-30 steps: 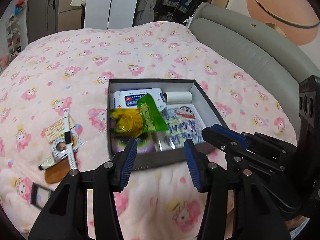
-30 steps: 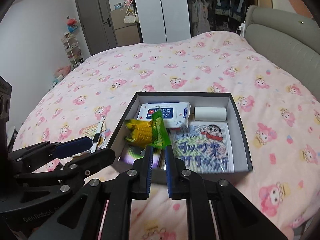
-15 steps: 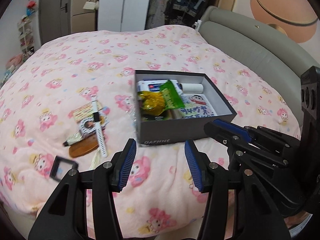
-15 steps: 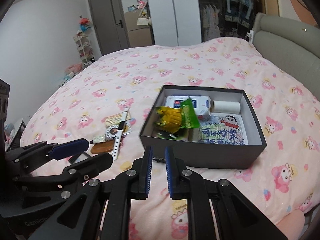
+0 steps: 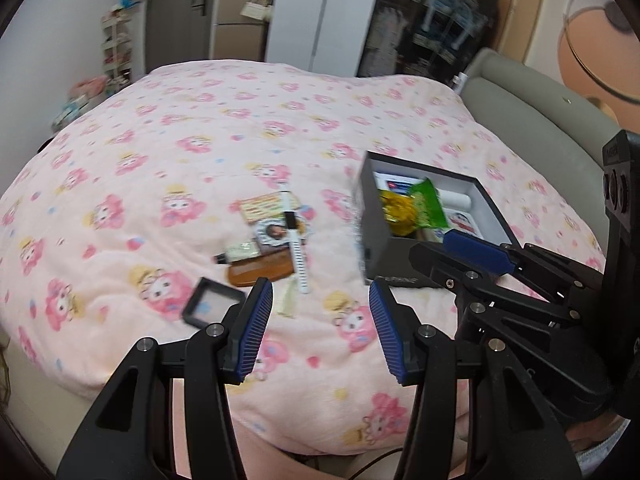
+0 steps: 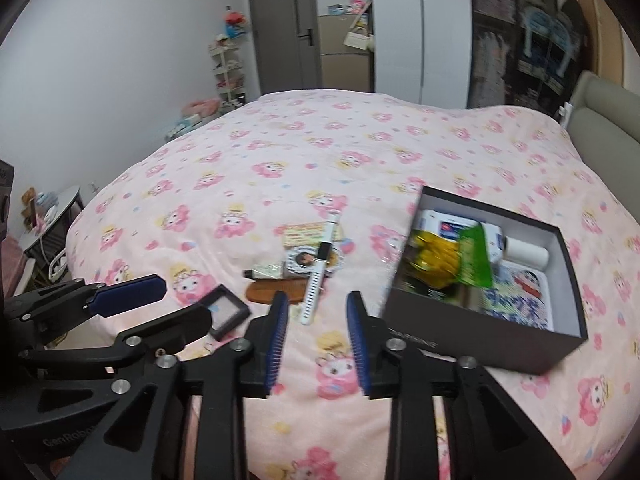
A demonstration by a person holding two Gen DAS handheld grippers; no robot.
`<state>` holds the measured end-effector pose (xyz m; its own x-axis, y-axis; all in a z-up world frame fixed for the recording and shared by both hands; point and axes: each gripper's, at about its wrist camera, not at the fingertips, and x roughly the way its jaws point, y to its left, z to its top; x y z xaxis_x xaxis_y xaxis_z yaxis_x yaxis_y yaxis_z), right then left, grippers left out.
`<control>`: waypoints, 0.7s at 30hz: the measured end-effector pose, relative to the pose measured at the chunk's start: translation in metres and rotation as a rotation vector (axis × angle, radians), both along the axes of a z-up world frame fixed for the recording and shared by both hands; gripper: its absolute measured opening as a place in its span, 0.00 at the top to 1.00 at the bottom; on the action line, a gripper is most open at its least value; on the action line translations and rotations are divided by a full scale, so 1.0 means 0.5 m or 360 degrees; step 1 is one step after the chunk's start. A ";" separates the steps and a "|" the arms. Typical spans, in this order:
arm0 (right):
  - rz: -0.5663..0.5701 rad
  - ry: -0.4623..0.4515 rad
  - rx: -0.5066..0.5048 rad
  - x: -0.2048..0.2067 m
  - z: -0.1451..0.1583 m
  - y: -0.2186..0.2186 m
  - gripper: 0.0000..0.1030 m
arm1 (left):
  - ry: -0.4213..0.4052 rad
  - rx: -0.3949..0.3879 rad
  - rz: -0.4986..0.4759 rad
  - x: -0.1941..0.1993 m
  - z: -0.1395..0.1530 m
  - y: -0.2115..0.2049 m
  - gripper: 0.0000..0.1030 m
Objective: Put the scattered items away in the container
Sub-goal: 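Move the left tool back toward the black square frame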
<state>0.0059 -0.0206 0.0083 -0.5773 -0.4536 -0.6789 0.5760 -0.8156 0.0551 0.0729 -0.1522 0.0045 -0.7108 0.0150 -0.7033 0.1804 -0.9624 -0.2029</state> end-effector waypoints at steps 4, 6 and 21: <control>0.0048 0.0008 0.0009 0.003 -0.003 -0.043 0.58 | 0.0005 0.0022 0.0069 0.017 -0.006 -0.045 0.49; 0.0069 0.0011 0.0027 0.005 -0.006 -0.064 0.58 | -0.0001 0.0038 0.0102 0.021 -0.014 -0.064 0.49; 0.0203 -0.0271 0.0198 -0.078 -0.148 -0.190 0.35 | -0.0166 0.0352 0.0475 -0.031 -0.163 -0.236 0.39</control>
